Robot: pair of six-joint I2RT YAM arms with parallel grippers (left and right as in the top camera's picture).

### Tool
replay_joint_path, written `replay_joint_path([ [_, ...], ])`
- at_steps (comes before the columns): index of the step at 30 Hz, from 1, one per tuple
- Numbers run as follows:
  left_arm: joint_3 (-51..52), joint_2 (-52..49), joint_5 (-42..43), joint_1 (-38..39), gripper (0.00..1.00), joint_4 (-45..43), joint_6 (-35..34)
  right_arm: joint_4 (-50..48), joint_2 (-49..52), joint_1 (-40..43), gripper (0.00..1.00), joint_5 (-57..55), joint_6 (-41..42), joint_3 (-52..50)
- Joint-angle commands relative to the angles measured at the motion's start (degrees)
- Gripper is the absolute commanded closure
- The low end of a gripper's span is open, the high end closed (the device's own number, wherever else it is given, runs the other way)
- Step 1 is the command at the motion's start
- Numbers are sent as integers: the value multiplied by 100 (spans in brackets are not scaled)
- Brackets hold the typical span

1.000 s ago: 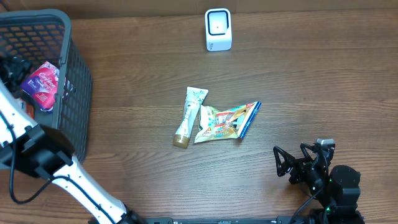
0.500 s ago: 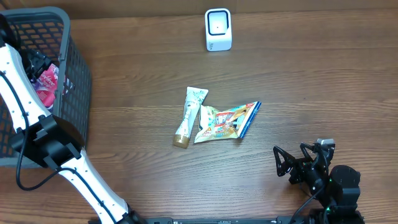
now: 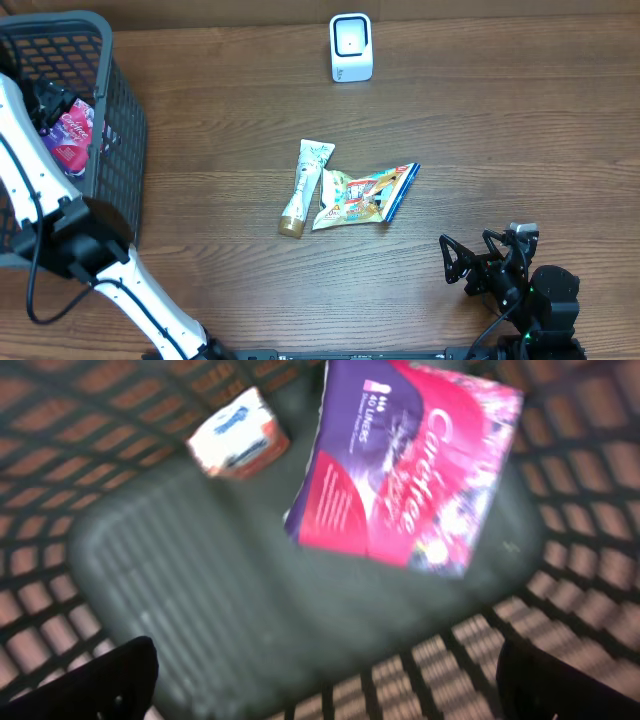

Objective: Scan the item barcode
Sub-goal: 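Reach into the basket and grasp the purple Carefree box with left gripper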

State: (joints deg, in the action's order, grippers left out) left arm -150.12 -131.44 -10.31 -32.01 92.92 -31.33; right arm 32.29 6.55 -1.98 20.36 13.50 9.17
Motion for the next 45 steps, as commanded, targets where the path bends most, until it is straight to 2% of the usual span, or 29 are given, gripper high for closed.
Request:
replay_joint_path([
  [1,-42,807,223,-33,0,391,315,103,-31,-22,0,-42,0,-15],
  [3,39,857,586,-33,0,391,811,103,-31,-22,0,-39,0,-15],
  [6,380,866,898,-33,0,391,918,103,-31,-22,0,-39,0,-15],
  [8,1071,990,863,-33,0,391,970,103,-31,-22,0,-39,0,-15],
  [10,1690,1187,769,-50,0,391,938,103,-31,-22,0,-42,0,-15],
  [14,2474,1637,-101,-188,0,369,476,103,-31,-22,0,-39,0,-15],
  [19,2575,1799,133,-457,0,-92,426,103,-31,-22,0,-39,0,-15],
  [22,2964,1781,590,-509,0,-323,433,103,-31,-22,0,-39,0,-15],
  [26,3797,1781,839,-514,0,-999,461,103,-31,-22,0,-39,0,-15],
  [29,3963,1781,844,-535,0,-1803,647,103,-31,-22,0,-39,0,-15],
  [30,3991,1779,846,-525,0,-2356,649,103,-31,-22,0,-39,0,-15],
  [36,4310,1731,848,-385,0,-3641,649,103,-31,-22,0,-39,0,-15],
  [45,4572,1056,841,-310,0,-4118,511,103,-31,-22,0,-39,0,-15],
])
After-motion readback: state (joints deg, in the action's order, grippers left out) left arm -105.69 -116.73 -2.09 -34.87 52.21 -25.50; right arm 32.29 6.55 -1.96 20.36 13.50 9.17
